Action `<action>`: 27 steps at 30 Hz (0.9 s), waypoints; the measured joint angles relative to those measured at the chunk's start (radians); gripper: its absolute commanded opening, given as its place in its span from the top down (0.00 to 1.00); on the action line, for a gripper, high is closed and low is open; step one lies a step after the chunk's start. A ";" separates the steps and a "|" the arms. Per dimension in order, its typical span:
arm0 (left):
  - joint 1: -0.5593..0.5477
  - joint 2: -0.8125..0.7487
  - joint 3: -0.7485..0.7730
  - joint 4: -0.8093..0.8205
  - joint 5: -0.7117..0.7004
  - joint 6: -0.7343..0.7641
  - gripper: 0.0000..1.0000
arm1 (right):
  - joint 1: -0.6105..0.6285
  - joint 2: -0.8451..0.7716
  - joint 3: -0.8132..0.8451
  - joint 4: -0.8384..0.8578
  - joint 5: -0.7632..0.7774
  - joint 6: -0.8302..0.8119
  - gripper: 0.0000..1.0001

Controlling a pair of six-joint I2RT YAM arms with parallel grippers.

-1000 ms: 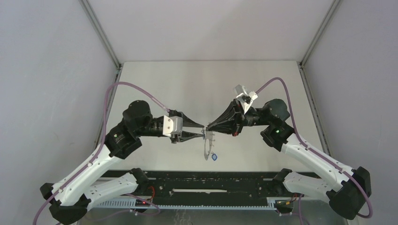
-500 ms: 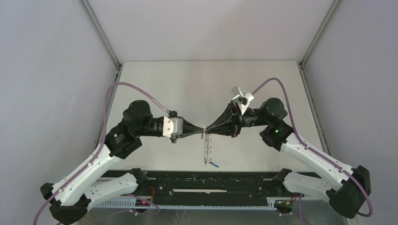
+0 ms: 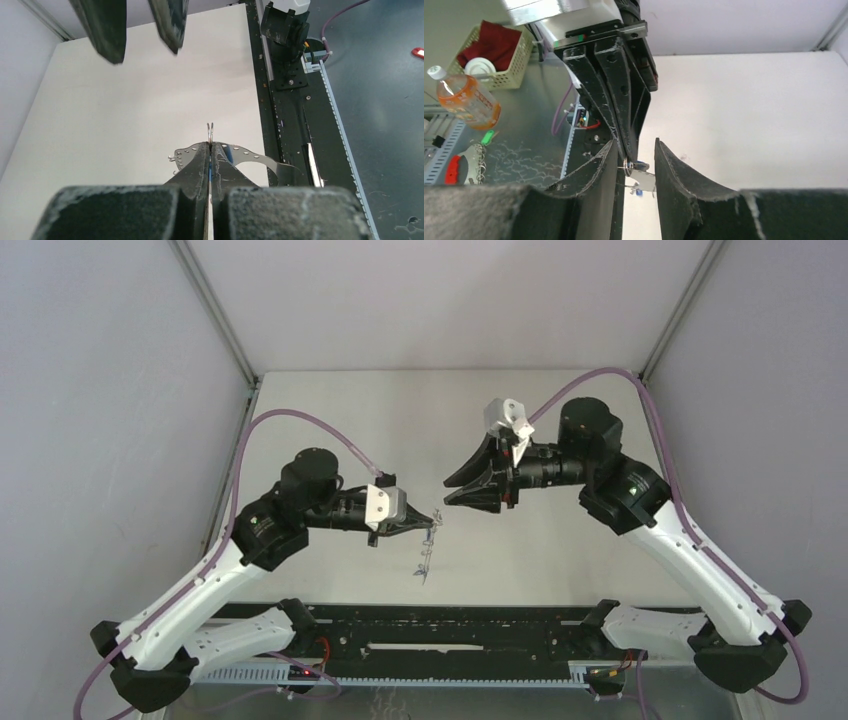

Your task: Put the keys on the keyring

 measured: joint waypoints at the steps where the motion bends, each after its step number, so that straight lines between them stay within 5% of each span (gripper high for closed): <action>1: 0.000 0.000 0.002 -0.005 -0.001 0.000 1.00 | 0.009 0.023 0.046 -0.073 0.020 -0.045 0.59; 11: 0.000 0.011 0.013 -0.034 -0.029 0.008 1.00 | 0.156 0.206 0.222 -0.483 0.215 -0.282 0.64; 27: 0.000 0.013 0.015 -0.052 -0.049 0.016 1.00 | 0.214 0.248 0.294 -0.559 0.309 -0.331 0.76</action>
